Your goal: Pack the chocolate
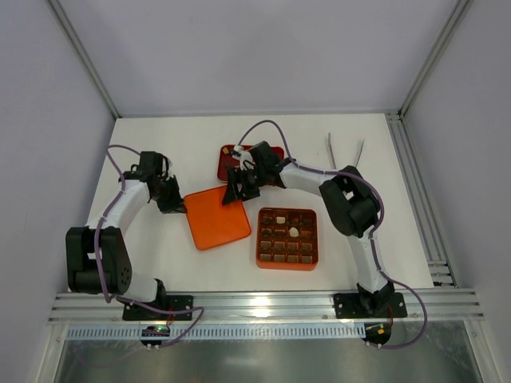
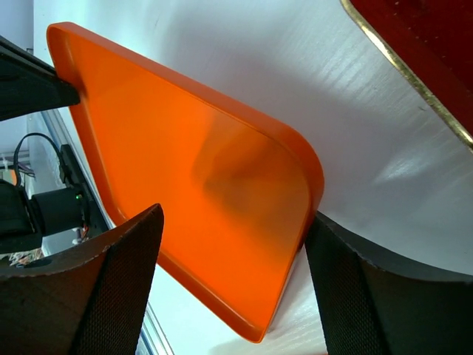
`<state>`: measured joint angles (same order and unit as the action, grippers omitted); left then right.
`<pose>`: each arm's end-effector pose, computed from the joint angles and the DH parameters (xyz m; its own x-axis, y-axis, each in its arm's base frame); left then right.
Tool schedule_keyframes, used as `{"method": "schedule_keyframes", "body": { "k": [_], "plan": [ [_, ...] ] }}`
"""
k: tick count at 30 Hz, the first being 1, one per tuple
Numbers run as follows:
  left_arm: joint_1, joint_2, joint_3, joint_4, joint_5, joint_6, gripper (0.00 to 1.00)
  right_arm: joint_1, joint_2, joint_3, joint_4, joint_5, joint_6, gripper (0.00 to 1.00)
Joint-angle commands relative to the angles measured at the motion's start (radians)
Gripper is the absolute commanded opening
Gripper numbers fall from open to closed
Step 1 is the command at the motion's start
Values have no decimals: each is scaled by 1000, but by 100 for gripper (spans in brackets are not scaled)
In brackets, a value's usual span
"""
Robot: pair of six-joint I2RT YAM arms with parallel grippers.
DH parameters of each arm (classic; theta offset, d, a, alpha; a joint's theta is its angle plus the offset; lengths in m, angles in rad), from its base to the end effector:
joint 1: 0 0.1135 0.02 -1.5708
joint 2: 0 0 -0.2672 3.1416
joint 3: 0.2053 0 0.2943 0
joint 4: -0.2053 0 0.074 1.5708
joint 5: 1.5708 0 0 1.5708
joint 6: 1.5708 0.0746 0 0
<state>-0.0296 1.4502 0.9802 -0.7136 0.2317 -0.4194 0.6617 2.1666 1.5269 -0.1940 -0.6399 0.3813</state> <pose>0.3266 -0.0268 0.1660 -0.8924 -0.3701 -0.2583 -0.2714 0.8974 -0.3480 0.3883 0.3589 0.1117 -0.8435 -0.2785 -0.4593 -0.5340 0.5278 0.6605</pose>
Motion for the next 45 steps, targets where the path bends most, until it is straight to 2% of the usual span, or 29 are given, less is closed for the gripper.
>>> {"method": "schedule_keyframes", "body": {
  "k": [1,23,29,30,33,35,38,42,45],
  "plan": [
    [8,-40,2,32,26,-15,0,6,-27,-5,74,-64,33,76],
    [10,-65,40,28,64,-28,0,1,-152,-25,180,-188,169,38],
    [10,-80,43,43,87,-35,0,-2,-183,-39,189,-196,208,24],
    [7,-83,46,42,93,-36,0,-2,-186,-40,189,-196,211,18],
    [7,-90,51,43,97,-35,1,-7,-200,-45,188,-195,229,9],
    [7,-94,58,43,98,-33,6,-10,-206,-48,189,-193,243,5],
    [8,-111,70,40,89,-33,18,-19,-223,-53,186,-185,264,4],
    [-4,-145,103,22,64,-30,41,-43,-251,-60,182,-181,307,4],
    [-38,-188,141,9,31,-22,51,-79,-263,-60,166,-179,333,4]
  ]
}}
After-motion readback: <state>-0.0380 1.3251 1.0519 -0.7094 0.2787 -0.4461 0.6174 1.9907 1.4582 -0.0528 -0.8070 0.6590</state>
